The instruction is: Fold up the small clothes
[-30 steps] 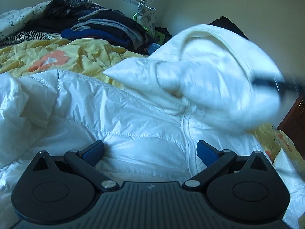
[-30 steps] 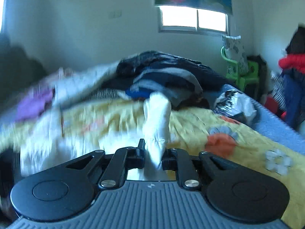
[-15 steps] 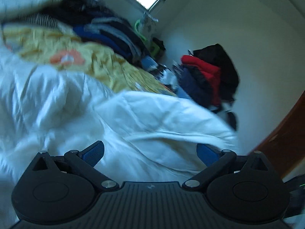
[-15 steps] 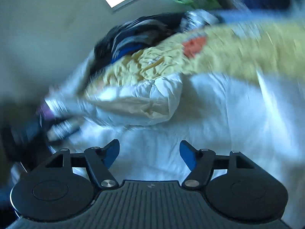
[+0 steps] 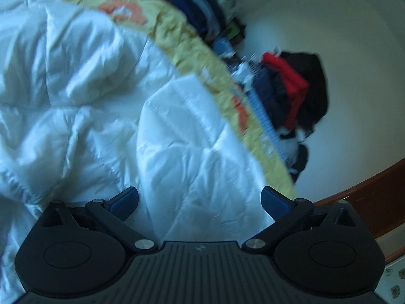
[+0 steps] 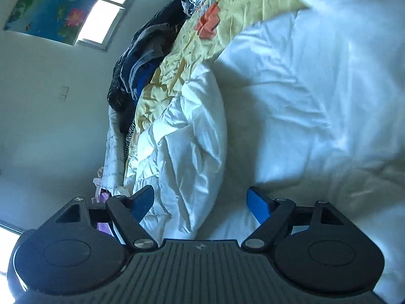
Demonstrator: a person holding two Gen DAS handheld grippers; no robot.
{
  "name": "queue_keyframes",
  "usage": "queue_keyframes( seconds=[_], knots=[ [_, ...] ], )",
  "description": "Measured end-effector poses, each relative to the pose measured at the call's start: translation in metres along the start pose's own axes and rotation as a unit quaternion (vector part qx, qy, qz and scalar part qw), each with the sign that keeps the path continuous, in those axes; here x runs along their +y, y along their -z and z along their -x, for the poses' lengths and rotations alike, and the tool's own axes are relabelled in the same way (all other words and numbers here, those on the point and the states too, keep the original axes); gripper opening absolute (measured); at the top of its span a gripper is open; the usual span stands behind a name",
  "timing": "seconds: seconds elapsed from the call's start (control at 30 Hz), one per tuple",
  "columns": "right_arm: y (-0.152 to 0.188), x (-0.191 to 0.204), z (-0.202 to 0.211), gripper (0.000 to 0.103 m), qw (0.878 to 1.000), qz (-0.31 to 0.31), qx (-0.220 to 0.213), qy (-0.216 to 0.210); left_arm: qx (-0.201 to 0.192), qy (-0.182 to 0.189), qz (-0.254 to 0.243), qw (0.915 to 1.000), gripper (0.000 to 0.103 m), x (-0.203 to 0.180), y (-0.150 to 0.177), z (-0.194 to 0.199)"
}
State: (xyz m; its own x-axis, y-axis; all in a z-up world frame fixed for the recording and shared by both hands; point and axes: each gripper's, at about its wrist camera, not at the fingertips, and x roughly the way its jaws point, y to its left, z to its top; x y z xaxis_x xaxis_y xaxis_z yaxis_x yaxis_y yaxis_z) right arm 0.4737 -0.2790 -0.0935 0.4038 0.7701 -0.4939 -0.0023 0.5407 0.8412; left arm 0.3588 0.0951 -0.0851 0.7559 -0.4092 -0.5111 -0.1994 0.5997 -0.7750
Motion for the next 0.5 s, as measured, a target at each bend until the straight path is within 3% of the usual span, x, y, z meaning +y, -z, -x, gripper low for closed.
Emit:
queue_keyframes(
  seconds=[0.03, 0.07, 0.1, 0.13, 0.17, 0.27, 0.37, 0.43, 0.5],
  knots=[
    [0.002, -0.001, -0.004, 0.065, 1.000, -0.008, 0.000, -0.003, 0.006, -0.008, -0.004, 0.9999, 0.089, -0.003, 0.000, -0.004],
    [0.001, -0.001, -0.009, 0.046, 1.000, -0.013, 0.004, -0.007, 0.017, -0.019, -0.013, 0.9996, 0.053, -0.007, 0.000, -0.008],
    [0.002, -0.001, -0.014, 0.032, 1.000, -0.009, 0.010, -0.010, 0.031, -0.024, -0.023, 0.9990, 0.027, -0.011, 0.000, -0.012],
    [0.004, 0.003, -0.015, 0.012, 1.000, 0.003, 0.013, -0.008, 0.041, -0.028, -0.031, 0.9983, 0.022, -0.015, 0.000, -0.013],
    [0.005, 0.011, -0.013, 0.013, 1.000, 0.029, 0.005, -0.002, 0.046, -0.027, -0.041, 0.9977, 0.014, -0.019, -0.001, -0.013],
    [0.006, 0.028, 0.004, 0.013, 0.996, 0.085, -0.024, 0.008, 0.038, -0.009, -0.093, 0.9949, 0.013, -0.033, 0.004, -0.003],
    [0.002, 0.026, 0.016, 0.012, 0.992, 0.113, -0.037, 0.047, 0.048, -0.061, -0.153, 0.9852, 0.013, -0.037, 0.015, -0.011],
    [0.002, 0.013, 0.010, 0.012, 0.991, 0.110, -0.027, 0.077, 0.058, -0.086, -0.155, 0.9825, 0.013, -0.027, 0.019, -0.024],
    [0.006, -0.001, 0.003, 0.013, 0.992, 0.102, -0.026, 0.074, 0.050, -0.089, -0.164, 0.9812, 0.013, -0.026, 0.021, -0.030]
  ],
)
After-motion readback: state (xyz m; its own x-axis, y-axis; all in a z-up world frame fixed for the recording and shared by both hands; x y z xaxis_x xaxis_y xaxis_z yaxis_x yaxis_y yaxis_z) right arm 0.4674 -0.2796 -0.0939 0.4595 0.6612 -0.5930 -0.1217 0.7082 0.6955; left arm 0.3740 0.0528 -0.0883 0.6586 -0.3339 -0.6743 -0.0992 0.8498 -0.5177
